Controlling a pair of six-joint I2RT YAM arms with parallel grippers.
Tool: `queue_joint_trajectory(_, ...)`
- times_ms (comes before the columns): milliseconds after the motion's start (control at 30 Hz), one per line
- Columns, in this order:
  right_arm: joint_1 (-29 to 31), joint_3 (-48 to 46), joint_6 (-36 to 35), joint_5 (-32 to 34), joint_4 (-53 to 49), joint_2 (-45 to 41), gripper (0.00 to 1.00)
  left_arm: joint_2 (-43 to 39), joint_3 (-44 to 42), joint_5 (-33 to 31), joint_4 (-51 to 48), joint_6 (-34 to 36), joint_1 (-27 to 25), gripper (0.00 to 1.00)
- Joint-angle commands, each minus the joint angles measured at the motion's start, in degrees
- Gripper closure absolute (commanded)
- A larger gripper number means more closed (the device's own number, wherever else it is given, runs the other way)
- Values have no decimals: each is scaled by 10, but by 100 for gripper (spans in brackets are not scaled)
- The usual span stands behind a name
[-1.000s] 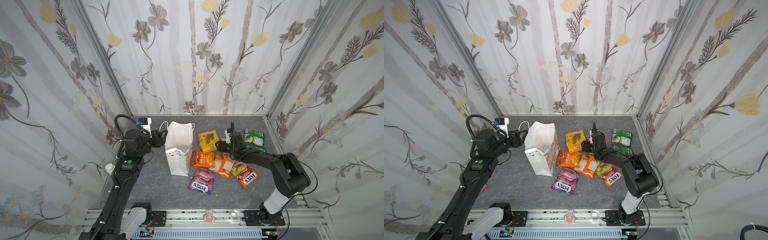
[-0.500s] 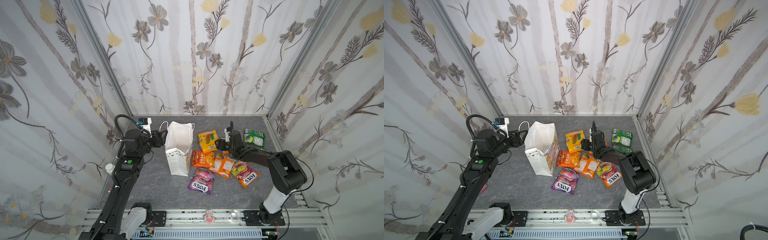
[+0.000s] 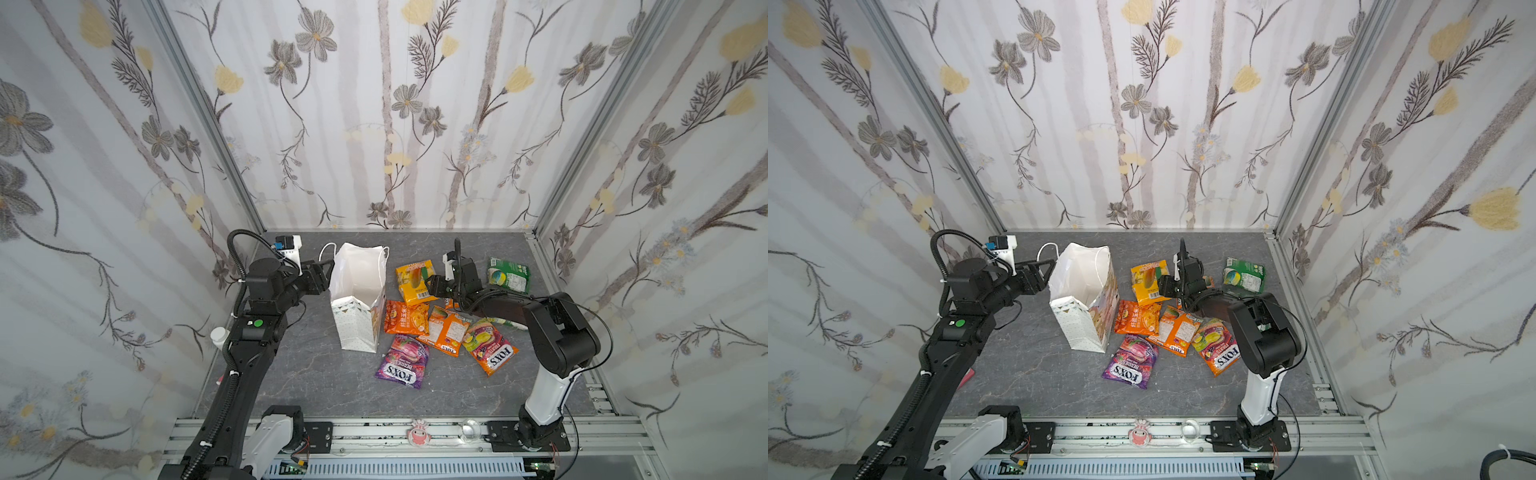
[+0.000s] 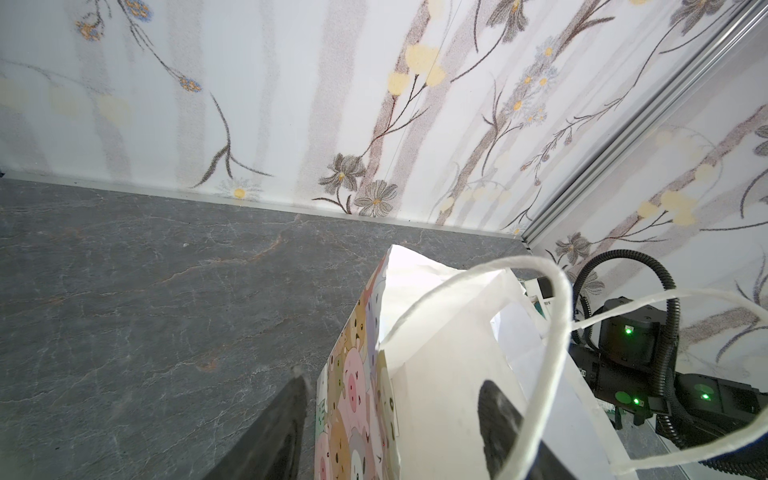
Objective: Place the snacks into the paper bag
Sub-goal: 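Lower the right gripper onto the yellow mango gummy bag and close it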
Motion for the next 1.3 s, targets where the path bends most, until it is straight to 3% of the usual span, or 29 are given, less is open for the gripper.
queue_joint_trajectory(0, 0, 7, -5, -8, -3, 4, 37, 0, 4, 5, 17, -5, 2, 35)
queue_joint_trajectory(400, 1, 10, 0, 2, -11, 5, 60, 3, 1, 15, 20, -7, 3, 34)
queue_joint_trajectory(667, 1, 8, 2, 3, -11, 3, 87, 3, 0, 14, 19, -8, 3, 33)
queue_joint_trajectory(867, 1, 6, 3, 5, -10, 1, 99, 3, 1, 14, 18, -8, 3, 33)
queue_joint_trajectory(1267, 3, -11, 8, 6, -10, -24, 100, 6, 0, 20, 19, -7, 3, 31)
